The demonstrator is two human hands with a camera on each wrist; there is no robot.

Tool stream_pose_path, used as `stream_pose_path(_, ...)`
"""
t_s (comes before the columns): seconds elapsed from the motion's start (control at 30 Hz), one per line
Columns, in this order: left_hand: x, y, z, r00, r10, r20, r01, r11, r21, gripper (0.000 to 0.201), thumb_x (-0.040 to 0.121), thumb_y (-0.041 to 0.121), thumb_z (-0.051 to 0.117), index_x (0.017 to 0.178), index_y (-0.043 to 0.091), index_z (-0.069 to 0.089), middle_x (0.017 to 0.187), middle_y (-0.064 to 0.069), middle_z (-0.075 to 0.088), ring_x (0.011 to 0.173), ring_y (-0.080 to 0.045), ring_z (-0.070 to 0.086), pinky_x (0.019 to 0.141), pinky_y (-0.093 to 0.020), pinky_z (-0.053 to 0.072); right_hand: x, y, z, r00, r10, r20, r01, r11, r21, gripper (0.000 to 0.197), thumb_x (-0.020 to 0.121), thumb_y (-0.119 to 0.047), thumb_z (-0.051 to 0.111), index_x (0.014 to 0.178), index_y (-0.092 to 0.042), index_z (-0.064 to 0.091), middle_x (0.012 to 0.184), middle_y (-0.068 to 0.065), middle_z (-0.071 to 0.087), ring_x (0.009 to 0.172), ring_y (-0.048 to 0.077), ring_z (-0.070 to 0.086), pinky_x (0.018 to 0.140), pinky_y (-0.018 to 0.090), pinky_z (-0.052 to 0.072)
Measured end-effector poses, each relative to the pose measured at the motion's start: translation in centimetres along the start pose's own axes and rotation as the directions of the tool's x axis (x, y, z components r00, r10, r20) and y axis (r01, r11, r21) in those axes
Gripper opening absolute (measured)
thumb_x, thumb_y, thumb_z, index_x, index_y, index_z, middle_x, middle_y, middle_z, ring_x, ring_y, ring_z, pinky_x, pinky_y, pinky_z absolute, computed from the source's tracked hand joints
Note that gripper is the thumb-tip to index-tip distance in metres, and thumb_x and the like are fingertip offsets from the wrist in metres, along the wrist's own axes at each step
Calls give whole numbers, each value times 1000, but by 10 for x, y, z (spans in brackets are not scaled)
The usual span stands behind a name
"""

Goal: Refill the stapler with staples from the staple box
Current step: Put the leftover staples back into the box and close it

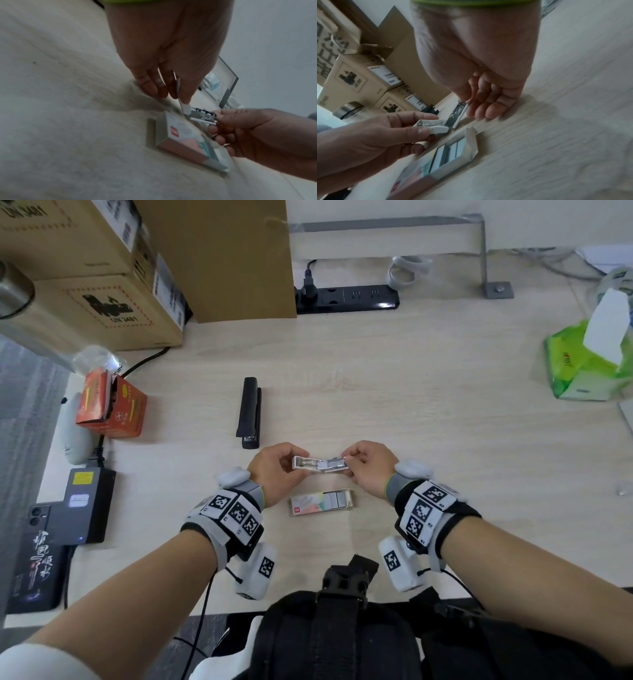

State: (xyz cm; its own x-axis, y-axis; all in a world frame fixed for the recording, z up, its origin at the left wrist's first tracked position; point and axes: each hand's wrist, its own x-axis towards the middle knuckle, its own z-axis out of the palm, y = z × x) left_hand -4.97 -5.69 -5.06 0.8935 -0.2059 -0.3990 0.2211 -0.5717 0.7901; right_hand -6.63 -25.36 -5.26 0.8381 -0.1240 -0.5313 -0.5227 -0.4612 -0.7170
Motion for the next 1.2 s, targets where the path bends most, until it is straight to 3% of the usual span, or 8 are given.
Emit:
stream_pose_path(0.13, -1, -5, 3, 999, 40, -26, -36, 987, 154, 20, 77, 19, 71, 94, 28, 66, 76, 9, 63, 67, -7, 55, 63, -18, 45, -3, 3, -1, 998, -50, 26, 54, 986, -159, 13, 91, -20, 53, 100, -22, 62, 87, 1, 71, 85, 19, 66, 65, 24, 45)
stream_pose_path(0.27, -4, -11, 0, 982, 186, -35, -167, 939, 299, 35, 76, 19, 71, 110, 22, 62, 102, 1, 61, 94, -18, 57, 85, -32, 48, -10, 11, -7, 995, -93, 45, 101, 964, -244, 19, 90, -23, 52, 108, -24, 58, 80, -9, 62, 74, 17, 58, 62, 24, 38)
stream_pose_path(0.33, -10, -12, -4, 944, 329, -27, -285, 854, 436, 39, 76, 22, 71, 114, 20, 60, 109, -3, 61, 98, -23, 55, 85, -36, 45, -17, 12, -10, 983, -183, 24, 182, 942, -281, 15, 89, -24, 54, 103, -25, 60, 71, -14, 57, 68, 14, 55, 61, 25, 40)
stream_pose_path(0.43, -26, -8, -4, 878, 478, 35, -423, 738, 525, 37, 78, 37, 64, 111, 20, 60, 106, -3, 62, 91, -24, 55, 77, -35, 41, -31, 15, -9, 949, -313, 42, 308, 890, -337, 9, 87, -24, 58, 95, -22, 63, 79, -6, 61, 73, 17, 56, 68, 30, 46)
stream_pose_path(0.53, -38, -9, 8, 863, 475, 169, -486, 692, 535, 48, 75, 50, 55, 112, 21, 59, 106, -3, 62, 91, -25, 55, 76, -37, 44, -36, 22, -3, 951, -291, 103, 308, 862, -403, 16, 85, -29, 61, 99, -22, 61, 91, -2, 64, 82, 18, 58, 71, 28, 45)
stream_pose_path(0.67, -41, -14, 22, 873, 421, 249, -482, 656, 581, 52, 72, 44, 70, 115, 17, 58, 108, -6, 63, 95, -30, 56, 78, -41, 46, -37, 25, 3, 967, -236, 95, 254, 868, -426, 22, 85, -29, 59, 105, -22, 56, 89, -4, 64, 80, 18, 57, 69, 26, 42)
stream_pose_path(0.83, -37, -14, 29, 891, 390, 231, -448, 675, 586, 40, 74, 31, 71, 110, 16, 61, 103, -8, 65, 97, -33, 57, 78, -42, 48, -39, 24, 4, 974, -201, 108, 228, 868, -441, 25, 85, -20, 52, 110, -21, 52, 84, -5, 62, 75, 21, 56, 67, 29, 45)
stream_pose_path(1.2, -35, -22, 30, 891, 403, 210, -450, 718, 531, 34, 74, 28, 72, 105, 17, 62, 100, -7, 65, 94, -32, 57, 77, -45, 51, -39, 26, 4, 978, -203, 49, 205, 888, -412, 21, 83, -18, 52, 103, -20, 55, 91, -2, 59, 81, 22, 57, 70, 28, 45)
